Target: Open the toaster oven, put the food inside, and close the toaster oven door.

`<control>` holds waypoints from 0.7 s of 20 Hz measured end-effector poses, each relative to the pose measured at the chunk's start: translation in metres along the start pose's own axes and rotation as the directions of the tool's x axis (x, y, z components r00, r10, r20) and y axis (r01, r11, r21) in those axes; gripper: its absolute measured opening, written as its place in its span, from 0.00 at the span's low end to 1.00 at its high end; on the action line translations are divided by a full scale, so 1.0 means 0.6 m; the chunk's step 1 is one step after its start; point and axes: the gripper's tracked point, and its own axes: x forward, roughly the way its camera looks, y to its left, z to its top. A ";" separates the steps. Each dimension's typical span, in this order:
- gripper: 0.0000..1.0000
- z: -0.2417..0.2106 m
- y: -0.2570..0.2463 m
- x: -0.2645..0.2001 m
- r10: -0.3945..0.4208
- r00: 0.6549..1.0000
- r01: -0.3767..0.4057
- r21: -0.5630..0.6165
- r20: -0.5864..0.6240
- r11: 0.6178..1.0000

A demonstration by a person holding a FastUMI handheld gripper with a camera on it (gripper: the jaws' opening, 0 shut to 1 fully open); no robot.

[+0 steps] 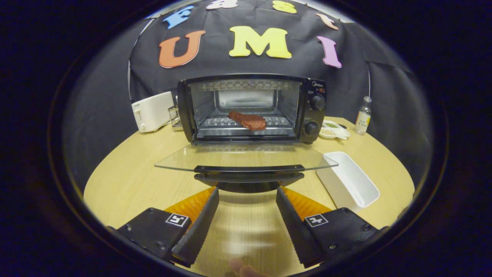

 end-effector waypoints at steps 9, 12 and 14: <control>0.95 0.185 -0.008 0.037 -0.016 0.985 0.022 -0.032 0.172 0.999; 0.95 0.229 -0.027 -0.003 -0.039 0.968 0.054 -0.054 0.247 0.997; 0.95 0.254 -0.032 -0.069 -0.013 0.946 0.032 -0.053 0.324 0.998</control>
